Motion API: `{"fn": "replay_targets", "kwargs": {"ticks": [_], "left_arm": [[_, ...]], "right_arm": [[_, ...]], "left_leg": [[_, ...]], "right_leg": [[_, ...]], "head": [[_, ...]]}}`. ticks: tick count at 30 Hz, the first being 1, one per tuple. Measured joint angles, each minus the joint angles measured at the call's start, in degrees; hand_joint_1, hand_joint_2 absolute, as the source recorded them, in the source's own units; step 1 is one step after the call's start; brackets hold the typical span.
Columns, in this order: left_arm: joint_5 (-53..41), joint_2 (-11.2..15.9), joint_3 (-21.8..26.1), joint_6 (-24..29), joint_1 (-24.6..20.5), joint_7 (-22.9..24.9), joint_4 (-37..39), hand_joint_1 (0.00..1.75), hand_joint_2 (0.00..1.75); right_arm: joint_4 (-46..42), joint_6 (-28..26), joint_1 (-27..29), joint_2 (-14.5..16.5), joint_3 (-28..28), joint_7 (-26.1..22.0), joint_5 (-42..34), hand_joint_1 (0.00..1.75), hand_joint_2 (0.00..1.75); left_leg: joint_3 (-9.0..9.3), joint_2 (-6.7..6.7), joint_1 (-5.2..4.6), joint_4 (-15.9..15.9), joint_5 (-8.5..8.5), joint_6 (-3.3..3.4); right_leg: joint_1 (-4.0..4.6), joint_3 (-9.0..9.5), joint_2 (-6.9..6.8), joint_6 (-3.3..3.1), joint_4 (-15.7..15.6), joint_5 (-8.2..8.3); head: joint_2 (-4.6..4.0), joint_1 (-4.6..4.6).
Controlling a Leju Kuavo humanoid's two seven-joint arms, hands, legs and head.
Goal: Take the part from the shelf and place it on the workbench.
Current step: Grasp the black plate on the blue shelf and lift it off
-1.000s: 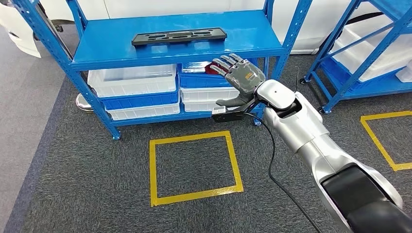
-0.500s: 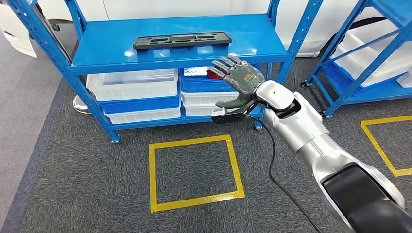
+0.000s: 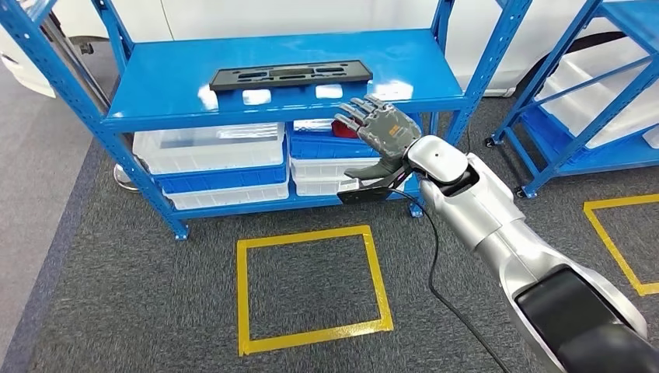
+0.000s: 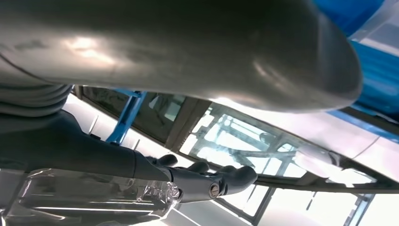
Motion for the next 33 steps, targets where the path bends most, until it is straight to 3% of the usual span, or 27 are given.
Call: {"fn": "replay_targets", "kwargs": {"ticks": [2,4,6,7,9,11,12,14,15,17,20,21,22,23,25,27,28,30,32,33], "left_arm": [[0.0,0.1,0.0,0.0,-0.1,0.0,0.0,0.0,0.0],[0.0,0.1,0.0,0.0,-0.2,-0.6,0.0,0.0,0.0],[0.0,0.1,0.0,0.1,-0.2,-1.3,0.0,0.0,0.0],[0.0,0.1,0.0,0.1,-0.2,-1.4,0.0,0.0,0.0],[0.1,0.2,0.0,0.1,-0.2,-1.0,0.0,0.0,0.0],[0.2,0.2,0.0,0.1,-0.1,-0.8,0.0,0.0,0.0],[0.2,0.2,0.0,0.1,-0.1,-0.8,0.0,0.0,0.0],[0.2,0.2,0.0,0.1,-0.2,-0.7,0.0,0.0,0.0],[0.2,0.1,0.0,0.1,-0.2,-0.7,0.0,0.0,0.0],[0.3,0.1,0.0,0.1,-0.2,-0.5,0.0,0.0,0.0],[0.3,0.1,0.0,0.1,-0.2,-0.4,0.0,0.0,0.0],[0.3,0.1,0.0,0.1,-0.2,-0.4,0.0,0.0,0.0],[0.3,0.1,0.0,0.1,-0.2,-0.4,0.0,0.0,0.0],[0.3,0.1,0.0,0.2,-0.1,-0.4,0.0,0.0,0.0],[0.3,-0.1,0.0,0.2,0.0,-0.4,0.1,0.0,0.0],[0.3,-0.3,0.0,0.3,0.1,-0.4,0.1,0.0,0.0],[0.3,-0.3,0.0,0.3,0.1,-0.4,0.1,0.0,0.0],[0.3,-0.2,0.0,0.4,0.1,-0.3,0.1,0.0,0.0],[0.3,-0.1,0.0,0.4,0.0,-0.4,0.1,0.0,0.0],[0.3,-0.1,0.0,0.5,0.0,-0.4,0.1,0.0,0.0]], "right_arm": [[-0.1,0.0,-0.1,0.0,0.0,0.0,0.0,0.0,0.0],[-0.1,0.0,0.0,0.0,0.2,0.0,0.0,0.0,0.0],[-0.1,0.0,0.3,0.0,0.3,-0.1,0.0,0.0,0.0],[0.0,0.1,0.3,0.0,0.4,-0.2,0.0,0.0,0.0],[0.1,0.2,0.1,0.0,0.5,-0.4,-0.2,0.0,0.0],[0.4,0.2,-0.2,0.0,0.7,-0.7,-0.4,0.0,0.0],[0.5,0.1,-0.3,0.0,0.8,-0.8,-0.5,0.0,0.0],[0.7,0.0,-0.5,0.0,0.8,-1.0,-0.6,0.0,0.0],[0.7,-0.2,-0.6,0.1,0.9,-1.0,-0.7,0.0,0.0],[0.7,-0.4,-1.1,0.2,1.0,-1.2,-0.9,0.0,0.0],[1.0,-0.5,-1.3,0.3,1.4,-1.3,-1.2,0.0,0.0],[1.2,-0.5,-1.3,0.3,1.5,-1.3,-1.2,0.0,0.0],[1.3,-0.5,-1.3,0.3,1.6,-1.3,-1.3,0.0,0.0],[1.4,-0.5,-1.3,0.3,1.7,-1.3,-1.4,0.0,0.0],[1.6,-0.5,-1.5,0.3,1.8,-1.4,-1.6,0.0,0.0],[1.8,-0.5,-1.5,0.2,1.9,-1.4,-1.7,0.0,0.0],[1.8,-0.5,-1.6,0.2,1.9,-1.4,-1.7,0.0,0.0],[1.8,-0.5,-1.9,0.3,2.0,-1.5,-1.7,0.0,0.0],[1.8,-0.5,-2.2,0.4,2.1,-1.5,-1.7,0.0,0.0],[1.8,-0.4,-2.3,0.4,2.1,-1.5,-1.7,0.0,0.0]], "left_leg": [[-2.92,0.14,0.05,5.6,-0.72,-0.58],[-7.75,0.13,0.3,12.8,-3.36,-1.34],[-10.12,0.03,0.39,14.9,-4.89,-1.91],[-9.92,0.03,0.42,13.1,-3.79,-2.09],[-8.57,0.45,0.64,6.1,2.13,-2.38],[-7.73,1.0,0.68,0.4,6.1,-1.77],[-7.72,1.14,0.62,-0.8,6.59,-1.14],[-7.43,1.01,0.52,-1.2,6.04,0.25],[-7.2,0.95,0.55,-1.3,5.89,0.62],[-6.54,0.9,0.64,-1.4,5.45,1.26],[-5.61,0.73,0.48,-1.4,4.4,1.72],[-5.08,0.62,0.39,-1.4,3.94,1.77],[-4.42,0.51,0.27,-1.4,3.44,1.8],[-3.66,0.42,0.12,-1.4,2.91,1.81],[-2.34,0.29,-0.05,-1.5,1.81,1.72],[-1.67,0.15,0.04,-1.8,1.05,1.31],[-1.38,0.09,0.03,-1.8,1.02,1.0],[-1.06,-0.03,-0.06,-1.2,1.16,0.51],[-3.05,0.03,-0.09,3.0,0.68,-0.1],[-5.25,0.12,0.07,6.5,-0.29,-0.47]], "right_leg": [[-0.56,1.6,-0.01,-0.21,-0.5,-0.7],[-0.8,2.81,0.04,-0.24,-0.6,-1.67],[-1.05,4.41,0.11,-0.02,-0.6,-2.86],[-1.18,5.35,0.15,0.15,-0.6,-3.51],[-1.32,6.97,0.17,0.6,-0.5,-4.8],[-1.15,7.41,0.25,1.19,-0.3,-5.68],[-0.97,7.25,0.26,1.5,-0.1,-5.94],[-0.86,7.05,0.19,2.12,0.1,-6.36],[-0.91,6.91,0.07,2.4,0.8,-6.6],[-1.06,4.62,-0.16,2.95,5.2,-7.83],[-1.06,-2.92,-0.33,3.27,16.2,-11.26],[-1.01,-4.58,-0.34,3.15,17.6,-11.39],[-0.88,-5.19,-0.34,2.87,16.8,-10.26],[-0.68,-4.79,-0.33,2.4,14.0,-7.9],[0.14,-2.85,-0.21,0.88,5.8,-1.69],[0.99,-1.64,-0.02,-0.12,0.8,1.31],[1.2,-1.39,0.04,-0.32,0.0,1.18],[0.83,-0.13,0.05,-0.6,-0.8,0.82],[0.23,1.58,-0.01,-0.84,-1.5,0.15],[0.12,2.27,-0.05,-0.87,-1.7,-0.26]], "head": [[0.0,-0.02],[0.0,-0.03],[0.0,-0.03],[0.0,-0.03],[0.0,-0.02],[0.0,-0.02],[0.0,-0.01],[0.0,-0.01],[0.0,0.01],[0.0,0.01],[0.0,0.01],[0.0,0.01],[0.0,0.02],[0.0,0.02],[0.0,0.01],[0.0,0.09],[0.0,0.12],[0.0,0.16],[0.0,0.11],[0.0,0.09]]}}
